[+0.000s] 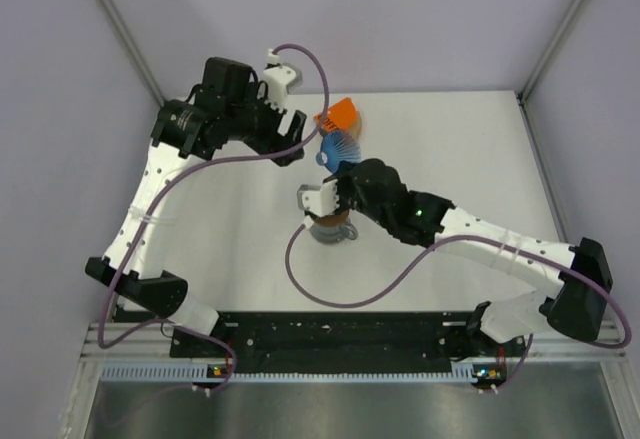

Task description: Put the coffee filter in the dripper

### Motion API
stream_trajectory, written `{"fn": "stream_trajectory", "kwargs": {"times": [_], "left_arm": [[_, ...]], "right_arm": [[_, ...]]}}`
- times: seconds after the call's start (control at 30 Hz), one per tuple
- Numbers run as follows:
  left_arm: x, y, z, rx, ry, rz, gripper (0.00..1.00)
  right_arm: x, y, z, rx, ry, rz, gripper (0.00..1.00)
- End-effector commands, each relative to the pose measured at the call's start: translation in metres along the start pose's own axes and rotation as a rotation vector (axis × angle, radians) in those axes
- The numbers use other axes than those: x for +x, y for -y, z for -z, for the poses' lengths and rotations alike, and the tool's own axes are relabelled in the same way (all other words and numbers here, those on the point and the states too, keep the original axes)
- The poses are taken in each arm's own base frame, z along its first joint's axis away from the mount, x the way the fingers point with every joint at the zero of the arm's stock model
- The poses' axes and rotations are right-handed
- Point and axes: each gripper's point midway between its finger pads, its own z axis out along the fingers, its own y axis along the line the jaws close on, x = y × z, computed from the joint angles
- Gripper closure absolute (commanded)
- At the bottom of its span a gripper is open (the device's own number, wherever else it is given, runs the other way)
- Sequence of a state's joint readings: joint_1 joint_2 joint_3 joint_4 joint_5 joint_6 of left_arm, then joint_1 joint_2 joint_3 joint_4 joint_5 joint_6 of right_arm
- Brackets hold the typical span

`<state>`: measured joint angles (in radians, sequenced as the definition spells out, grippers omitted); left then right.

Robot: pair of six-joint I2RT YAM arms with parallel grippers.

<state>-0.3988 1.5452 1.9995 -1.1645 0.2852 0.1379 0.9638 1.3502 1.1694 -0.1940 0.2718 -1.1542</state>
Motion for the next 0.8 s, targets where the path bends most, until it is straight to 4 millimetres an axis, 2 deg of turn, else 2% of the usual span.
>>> {"fn": "stream_trajectory", "kwargs": {"times": [0.0, 0.13, 0.27, 0.4, 0.53, 0.6, 0.77], "left_arm": [[-0.028, 0.038, 0.029, 0.04, 0.122, -0.135, 0.1], [-0.026, 0.046, 0.021, 0.044, 0.102, -0.131, 0.09], [-0.006, 0.04, 0.0, -0.006, 0.017, -0.135, 0.11], [0.011, 0.036, -0.016, -0.033, -0.049, -0.143, 0.19], [0.018, 0.04, -0.028, -0.018, -0.083, -0.144, 0.26], [0.024, 0.04, -0.034, -0.01, -0.104, -0.129, 0.35], [0.033, 0.049, -0.041, 0.043, -0.143, -0.098, 0.8]], "right_arm": [[-0.021, 0.007, 0.019, 0.059, -0.068, 0.261, 1.0], [-0.033, -0.005, 0.019, 0.052, -0.111, 0.36, 1.0], [-0.039, -0.007, 0.015, 0.051, -0.128, 0.376, 1.0], [-0.043, -0.007, 0.013, 0.052, -0.125, 0.394, 1.0], [-0.05, -0.005, 0.012, 0.066, -0.1, 0.39, 1.0], [-0.055, -0.004, 0.013, 0.07, -0.085, 0.388, 1.0], [-0.059, -0.006, 0.015, 0.073, -0.061, 0.357, 1.0]]}}
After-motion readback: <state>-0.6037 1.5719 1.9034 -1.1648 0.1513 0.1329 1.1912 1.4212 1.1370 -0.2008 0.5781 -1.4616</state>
